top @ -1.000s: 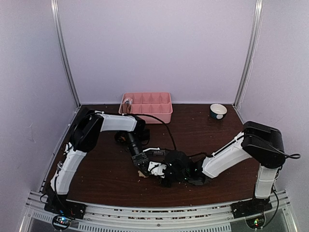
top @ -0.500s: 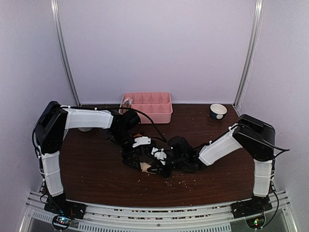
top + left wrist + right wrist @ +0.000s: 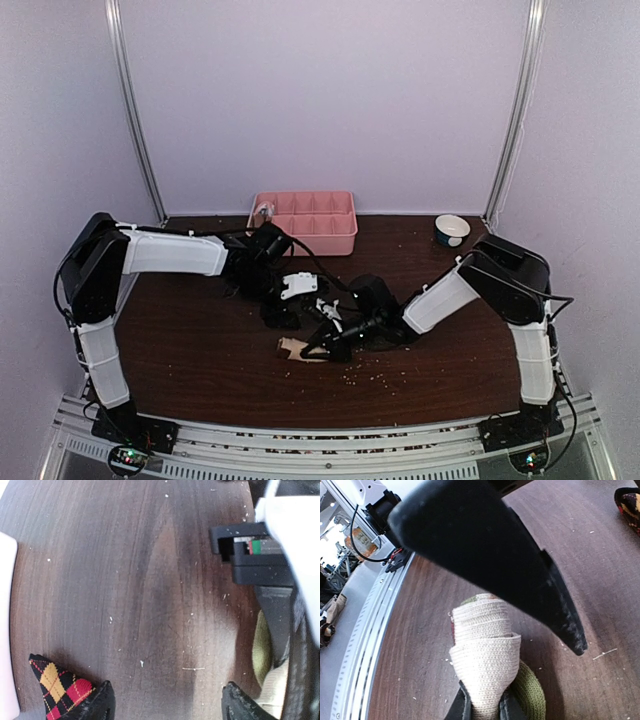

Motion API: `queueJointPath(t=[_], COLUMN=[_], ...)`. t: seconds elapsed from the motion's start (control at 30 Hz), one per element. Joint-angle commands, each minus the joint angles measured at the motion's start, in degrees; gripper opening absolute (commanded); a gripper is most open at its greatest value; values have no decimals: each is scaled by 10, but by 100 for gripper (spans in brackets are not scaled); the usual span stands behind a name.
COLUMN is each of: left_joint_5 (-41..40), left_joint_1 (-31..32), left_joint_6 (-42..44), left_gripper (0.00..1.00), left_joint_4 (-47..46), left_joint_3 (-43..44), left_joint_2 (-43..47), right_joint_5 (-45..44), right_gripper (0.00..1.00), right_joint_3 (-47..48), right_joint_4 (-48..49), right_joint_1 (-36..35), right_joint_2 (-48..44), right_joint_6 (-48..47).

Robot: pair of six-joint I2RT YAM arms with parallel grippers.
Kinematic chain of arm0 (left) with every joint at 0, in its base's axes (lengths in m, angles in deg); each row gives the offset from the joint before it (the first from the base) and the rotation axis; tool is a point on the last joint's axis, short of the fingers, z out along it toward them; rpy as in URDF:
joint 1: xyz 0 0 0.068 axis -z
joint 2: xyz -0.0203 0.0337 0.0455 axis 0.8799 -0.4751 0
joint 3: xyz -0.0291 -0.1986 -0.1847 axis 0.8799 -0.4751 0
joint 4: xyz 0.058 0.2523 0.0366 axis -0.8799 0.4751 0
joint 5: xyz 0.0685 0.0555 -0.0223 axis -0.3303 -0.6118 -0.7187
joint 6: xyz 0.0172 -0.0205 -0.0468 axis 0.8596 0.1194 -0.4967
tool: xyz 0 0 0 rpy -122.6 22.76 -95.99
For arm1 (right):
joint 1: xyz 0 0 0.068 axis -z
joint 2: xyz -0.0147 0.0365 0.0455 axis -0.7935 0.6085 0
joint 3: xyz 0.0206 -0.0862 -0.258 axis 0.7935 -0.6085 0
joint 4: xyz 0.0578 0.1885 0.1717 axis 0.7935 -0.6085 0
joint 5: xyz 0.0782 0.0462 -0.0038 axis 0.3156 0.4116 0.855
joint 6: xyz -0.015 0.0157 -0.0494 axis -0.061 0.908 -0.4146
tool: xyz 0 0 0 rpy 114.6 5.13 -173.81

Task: Roll the socks
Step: Roll the sock at the center of the board, then pick up the sock from the center of the board.

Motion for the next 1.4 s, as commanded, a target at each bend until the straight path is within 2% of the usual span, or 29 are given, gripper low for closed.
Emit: queueJointPath(t=[0.0, 0.23, 0.3, 0.47, 0.63, 0.7, 0.77, 0.83, 0.93, 1.03, 1.13, 1.23, 1.37], left_joint_5=[90, 60, 36, -56, -114, -82, 7, 28, -12, -47, -53, -84, -87], left_joint_1=[59, 39, 27, -31, -123, -156, -188, -164, -47, 57, 91, 100, 103], left_joint_6=[48, 40, 18, -45, -125, -126, -75, -7, 58, 66, 27, -6, -11], left_gripper=[76, 87, 97, 98, 98, 98, 98, 98, 98, 98, 98, 98, 96], left_joint_4=[66, 91, 78, 108, 149, 154, 194, 213, 154, 76, 14, -20, -39], left_joint_3=[-16, -25, -27, 26, 107, 120, 137, 121, 0, -79, -62, -12, 21], left_joint_2=[28, 83, 112, 153, 175, 183, 183, 192, 232, 219, 161, 98, 66], right_joint_5=[-92, -137, -141, -155, -171, -159, -125, -85, -46, -32, -30, -35, -37], right_gripper=[0, 0, 0, 0, 0, 0, 0, 0, 0, 0, 0, 0, 0], right_joint_3=[-24, -19, -27, -54, -58, -54, -63, -73, -79, -81, -91, -100, -112], right_joint_4=[-209, -238, -220, -153, -166, -170, -132, -65, 46, 129, 192, 196, 193], right_joint_1=[40, 43, 44, 44, 43, 44, 45, 46, 48, 48, 49, 48, 48], right_joint_2=[81, 80, 74, 46, 29, 28, 24, 28, 44, 52, 49, 30, -2], right_joint_6=[127, 118, 129, 149, 138, 156, 202, 274, 391, 470, 517, 522, 520])
